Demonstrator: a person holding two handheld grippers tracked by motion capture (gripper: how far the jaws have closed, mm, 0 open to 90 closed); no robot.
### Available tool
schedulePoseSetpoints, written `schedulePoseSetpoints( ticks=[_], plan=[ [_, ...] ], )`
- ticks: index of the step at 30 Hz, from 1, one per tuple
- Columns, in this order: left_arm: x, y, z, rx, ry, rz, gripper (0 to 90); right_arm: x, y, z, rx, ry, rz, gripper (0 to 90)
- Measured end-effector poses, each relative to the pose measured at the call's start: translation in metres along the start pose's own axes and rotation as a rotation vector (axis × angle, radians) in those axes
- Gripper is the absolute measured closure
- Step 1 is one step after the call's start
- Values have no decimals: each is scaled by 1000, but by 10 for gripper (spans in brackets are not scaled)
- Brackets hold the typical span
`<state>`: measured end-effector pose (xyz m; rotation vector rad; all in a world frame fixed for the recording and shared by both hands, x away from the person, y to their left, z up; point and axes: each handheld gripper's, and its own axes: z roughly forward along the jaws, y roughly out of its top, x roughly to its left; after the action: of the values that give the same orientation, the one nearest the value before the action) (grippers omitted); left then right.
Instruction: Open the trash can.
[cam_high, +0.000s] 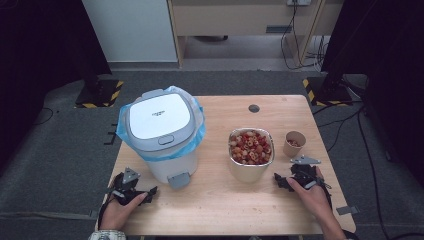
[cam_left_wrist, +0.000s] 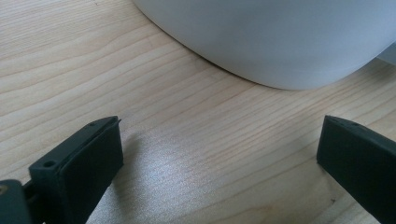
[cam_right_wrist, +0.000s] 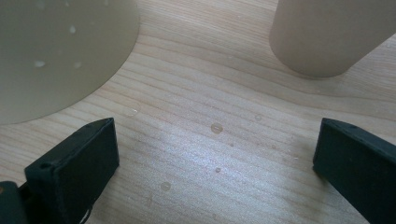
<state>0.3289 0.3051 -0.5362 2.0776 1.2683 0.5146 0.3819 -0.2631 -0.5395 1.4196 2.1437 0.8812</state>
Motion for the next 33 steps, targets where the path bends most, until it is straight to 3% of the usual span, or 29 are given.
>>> schedulePoseSetpoints(
  ticks=[5, 9, 16, 25, 28, 33],
  plan=[
    [0, 0, -1, -4, 2, -3, 4, -1, 1, 1, 0, 6, -4, 6],
    [-3, 2, -5, -10, -7, 11, 115, -1, 1, 1, 0, 9, -3, 6],
    [-19, 8, -26, -80, -26, 45, 268, -1, 1, 0, 0, 8, -5, 6],
    [-56, 19, -49, -138, -80, 158, 659, -1, 1, 1, 0, 9, -6, 6],
    [-65, 24, -47, -145, -89, 204, 775, -1, 0, 0, 1, 9, -4, 6],
    [-74, 33, -38, -144, -104, 264, 865, -1, 0, 0, 1, 9, -4, 6]
  ],
)
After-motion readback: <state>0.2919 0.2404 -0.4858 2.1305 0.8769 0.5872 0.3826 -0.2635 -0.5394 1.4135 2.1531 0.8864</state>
